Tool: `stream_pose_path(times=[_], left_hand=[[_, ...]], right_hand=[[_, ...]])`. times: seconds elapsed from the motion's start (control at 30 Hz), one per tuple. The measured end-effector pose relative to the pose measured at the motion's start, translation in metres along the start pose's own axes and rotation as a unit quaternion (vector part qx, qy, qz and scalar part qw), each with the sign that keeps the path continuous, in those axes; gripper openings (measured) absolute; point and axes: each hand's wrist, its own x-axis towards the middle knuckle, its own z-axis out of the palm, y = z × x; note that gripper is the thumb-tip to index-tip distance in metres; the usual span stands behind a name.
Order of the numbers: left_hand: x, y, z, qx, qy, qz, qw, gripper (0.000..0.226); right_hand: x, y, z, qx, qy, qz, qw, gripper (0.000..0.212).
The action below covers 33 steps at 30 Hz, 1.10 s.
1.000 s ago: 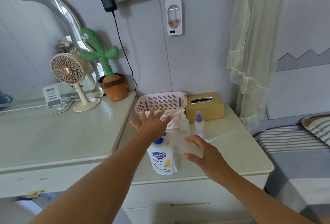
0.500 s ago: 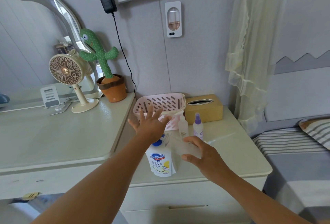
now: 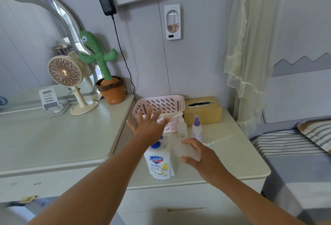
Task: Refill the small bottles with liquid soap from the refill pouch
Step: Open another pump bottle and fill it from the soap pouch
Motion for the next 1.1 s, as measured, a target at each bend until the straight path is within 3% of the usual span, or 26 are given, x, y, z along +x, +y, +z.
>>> stream_pose_path(times=[0.93,1.1], left_hand=[[0.004,0.001,-0.009,0.036,0.004,0.016,0.999,0.066],[0.0,0.0,0.001,-0.001,-0.008,0.007,1.0,0.063]], right_hand=[[0.002,-0.004,-0.002,0.001,0.004,-0.006,1.0,0.036],[0.001,0.002,0.003,0.017,-0.005,0.002,1.0,0.036]])
